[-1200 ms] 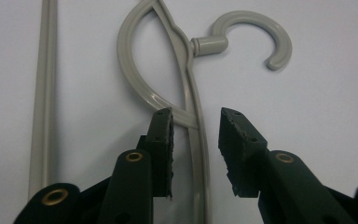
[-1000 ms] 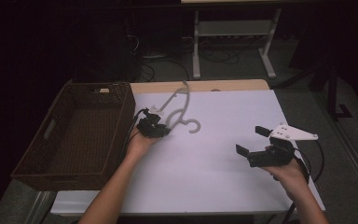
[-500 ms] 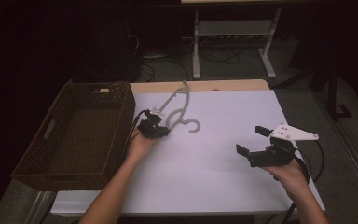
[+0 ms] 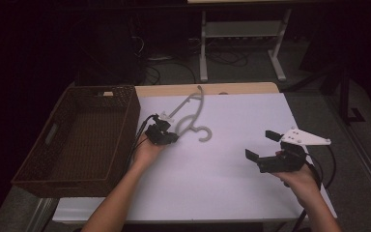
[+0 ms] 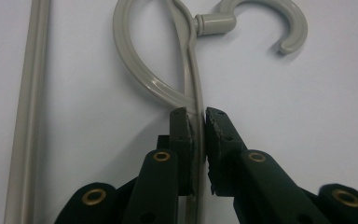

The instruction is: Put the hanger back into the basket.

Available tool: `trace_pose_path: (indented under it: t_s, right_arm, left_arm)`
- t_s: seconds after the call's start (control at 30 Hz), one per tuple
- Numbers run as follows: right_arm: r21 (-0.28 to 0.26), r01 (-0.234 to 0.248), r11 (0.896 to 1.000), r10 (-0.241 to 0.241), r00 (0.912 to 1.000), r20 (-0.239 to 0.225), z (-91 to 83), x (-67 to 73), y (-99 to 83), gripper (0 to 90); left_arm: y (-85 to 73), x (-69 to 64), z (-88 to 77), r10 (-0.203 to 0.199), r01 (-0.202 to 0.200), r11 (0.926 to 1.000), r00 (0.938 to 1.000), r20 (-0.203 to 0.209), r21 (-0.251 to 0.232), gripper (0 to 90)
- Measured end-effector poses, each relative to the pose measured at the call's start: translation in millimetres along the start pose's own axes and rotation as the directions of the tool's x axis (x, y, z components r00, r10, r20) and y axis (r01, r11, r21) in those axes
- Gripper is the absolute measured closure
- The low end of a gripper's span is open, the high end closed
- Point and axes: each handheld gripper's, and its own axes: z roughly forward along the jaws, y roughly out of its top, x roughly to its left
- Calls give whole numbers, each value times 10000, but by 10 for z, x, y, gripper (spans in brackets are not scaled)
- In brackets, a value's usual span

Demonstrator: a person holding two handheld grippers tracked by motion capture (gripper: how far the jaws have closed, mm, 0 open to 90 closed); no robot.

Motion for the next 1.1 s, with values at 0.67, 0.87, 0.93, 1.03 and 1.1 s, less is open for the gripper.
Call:
trace_pose_path:
  t_s: [0.67, 0.87, 0.93, 1.03, 1.1]
  right_arm:
    - [44, -42, 10000, 42, 10000, 68, -1, -17, -3, 0]
    - [50, -28, 10000, 28, 10000, 51, 7, -8, -5, 0]
    - [51, -52, 10000, 52, 10000, 56, 6, -8, -5, 0]
    - [41, -40, 10000, 40, 10000, 59, 8, -9, -6, 0]
    - [43, -41, 10000, 41, 10000, 54, 6, -8, -6, 0]
  left_arm:
    - [-85, -548, -134, 1733, -1770, 9842, 9647, 1985, 8, 819]
    - [-133, -759, -207, 2421, -2445, 9694, 9374, 2501, -221, 819]
    - [-148, -821, -219, 2589, -2622, 9647, 9283, 2668, -237, 819]
    - [-175, -916, -233, 2878, -2930, 9557, 9099, 2987, -283, 819]
    - [-194, -965, -237, 3055, -3130, 9494, 8981, 3163, -281, 819]
